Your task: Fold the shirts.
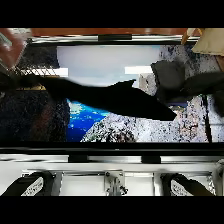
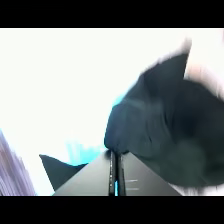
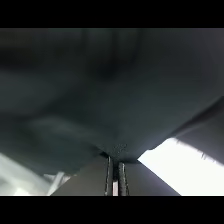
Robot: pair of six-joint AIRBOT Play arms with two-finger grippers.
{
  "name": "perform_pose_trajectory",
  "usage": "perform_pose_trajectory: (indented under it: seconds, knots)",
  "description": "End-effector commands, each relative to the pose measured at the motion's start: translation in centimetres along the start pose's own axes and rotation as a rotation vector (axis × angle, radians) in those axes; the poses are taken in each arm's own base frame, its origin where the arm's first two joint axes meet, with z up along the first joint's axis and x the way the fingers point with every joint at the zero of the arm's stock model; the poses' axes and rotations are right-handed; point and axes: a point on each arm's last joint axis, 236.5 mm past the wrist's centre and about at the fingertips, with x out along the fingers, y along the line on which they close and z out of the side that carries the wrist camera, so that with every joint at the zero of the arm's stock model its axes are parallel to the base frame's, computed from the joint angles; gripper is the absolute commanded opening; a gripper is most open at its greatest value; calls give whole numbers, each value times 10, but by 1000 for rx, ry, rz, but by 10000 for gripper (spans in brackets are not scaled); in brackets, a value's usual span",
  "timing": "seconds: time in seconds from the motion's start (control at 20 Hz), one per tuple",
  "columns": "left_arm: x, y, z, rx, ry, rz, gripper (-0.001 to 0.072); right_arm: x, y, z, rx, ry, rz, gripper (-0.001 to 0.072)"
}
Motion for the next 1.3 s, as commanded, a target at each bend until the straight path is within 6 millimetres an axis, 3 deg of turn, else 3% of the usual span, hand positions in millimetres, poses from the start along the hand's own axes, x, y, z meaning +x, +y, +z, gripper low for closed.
perform_pose_trajectory:
  seconds: [0.0, 0.05, 0.1, 0.15, 0.2, 0.3, 0.4, 0.5, 0.6, 0.7, 0.85, 1.0, 1.1, 1.25]
  knots:
    - [-173, -69, 176, 244, -621, 80, 34, -222, 94, 135, -335, -753, -140, 72]
    - [-238, -103, 207, 306, -815, 84, 34, -289, 123, 147, -374, -956, -157, 72]
    - [-293, -133, 220, 352, -960, 80, 34, -346, 150, 145, -390, -1117, -151, 72]
    - [-340, -159, 223, 394, -1069, 72, 34, -380, 169, 135, -397, -1195, -134, 72]
    - [-369, -178, 219, 422, -1129, 65, 33, -402, 185, 123, -409, -1230, -119, 72]
    - [-398, -198, 201, 433, -1159, 46, 32, -417, 200, 100, -410, -1228, -94, 72]
    - [-397, -195, 186, 449, -1105, 98, 32, -410, 199, 87, -387, -1171, -95, 72]
    - [-384, -175, 179, 479, -1018, 204, 33, -393, 184, 82, -350, -1088, -129, 73]
    - [-354, -143, 170, 480, -881, 301, 33, -369, 158, 81, -311, -985, -201, 73]
    - [-304, -98, 148, 446, -676, 372, 33, -327, 118, 74, -256, -796, -288, 72]
    - [-210, -37, 89, 343, -335, 365, 34, -225, 49, 44, -118, -355, -338, 73]
    - [-115, 26, 14, 216, -62, 342, 33, -113, -12, 25, 1, -89, -310, 73]
    - [-47, 63, -29, 108, 23, 304, 33, -40, -44, 32, 77, -60, -260, 73]
    - [39, 96, -53, -29, 39, 252, 33, 42, -68, 78, 191, -192, -157, 73]
